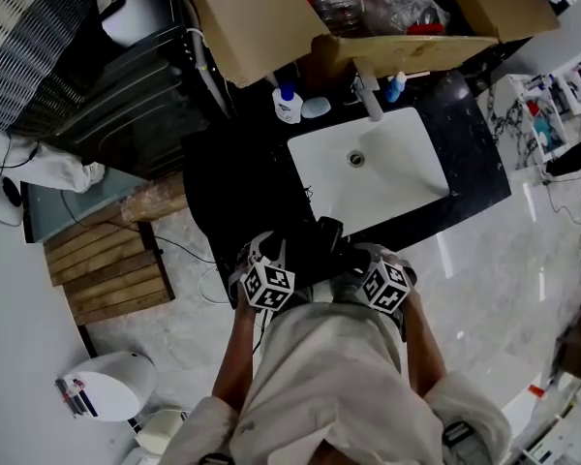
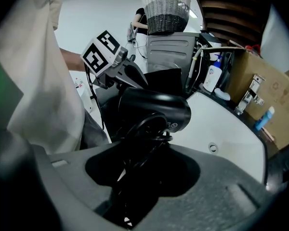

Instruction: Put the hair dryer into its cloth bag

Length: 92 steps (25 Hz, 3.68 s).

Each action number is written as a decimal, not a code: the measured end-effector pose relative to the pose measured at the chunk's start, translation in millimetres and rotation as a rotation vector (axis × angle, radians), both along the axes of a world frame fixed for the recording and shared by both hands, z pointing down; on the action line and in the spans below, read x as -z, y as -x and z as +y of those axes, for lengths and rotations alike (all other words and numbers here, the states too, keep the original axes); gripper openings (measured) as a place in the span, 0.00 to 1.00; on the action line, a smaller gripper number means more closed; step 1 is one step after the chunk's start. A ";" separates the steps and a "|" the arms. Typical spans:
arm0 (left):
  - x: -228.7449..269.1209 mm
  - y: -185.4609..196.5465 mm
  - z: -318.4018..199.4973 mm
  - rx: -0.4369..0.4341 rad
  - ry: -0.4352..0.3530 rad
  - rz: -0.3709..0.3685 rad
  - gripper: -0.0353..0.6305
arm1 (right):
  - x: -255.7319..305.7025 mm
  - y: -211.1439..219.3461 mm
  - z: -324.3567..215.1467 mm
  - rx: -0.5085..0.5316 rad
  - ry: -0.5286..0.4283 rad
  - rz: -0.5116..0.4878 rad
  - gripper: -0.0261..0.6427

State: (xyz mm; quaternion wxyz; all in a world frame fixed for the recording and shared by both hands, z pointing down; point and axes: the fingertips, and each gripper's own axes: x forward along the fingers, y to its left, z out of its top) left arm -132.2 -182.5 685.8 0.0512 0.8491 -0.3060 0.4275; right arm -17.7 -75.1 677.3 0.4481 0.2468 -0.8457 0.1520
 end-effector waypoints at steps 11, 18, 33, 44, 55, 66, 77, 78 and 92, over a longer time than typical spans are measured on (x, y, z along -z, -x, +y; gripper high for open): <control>10.3 1.2 -4.7 0.070 0.079 0.110 0.06 | 3.8 -6.7 0.7 -0.022 -0.021 -0.013 0.32; 38.6 -1.3 -9.2 0.115 0.061 0.170 0.06 | 11.4 -6.3 -0.9 -0.012 -0.028 -0.048 0.32; 86.0 -6.1 -13.5 0.205 -0.007 0.274 0.06 | 17.5 10.6 -9.6 0.086 -0.037 -0.102 0.32; 97.9 -14.4 -9.7 0.243 -0.032 0.290 0.06 | 21.9 23.8 -21.5 0.154 -0.043 -0.132 0.32; 108.7 -18.4 -9.1 0.279 -0.047 0.315 0.06 | 24.7 40.8 -38.5 0.191 -0.052 -0.150 0.32; 116.2 -17.7 -8.8 0.302 -0.046 0.354 0.06 | 24.7 56.5 -60.6 0.184 -0.067 -0.155 0.32; 119.6 -25.1 -4.8 0.291 -0.026 0.390 0.06 | 27.0 74.8 -86.0 0.150 -0.097 -0.169 0.32; 119.5 -25.6 -4.6 0.291 -0.024 0.393 0.06 | 26.8 76.0 -88.4 0.148 -0.100 -0.170 0.32; 105.0 -25.3 3.0 0.286 0.033 0.432 0.06 | 17.7 91.2 -113.5 0.061 -0.115 -0.194 0.32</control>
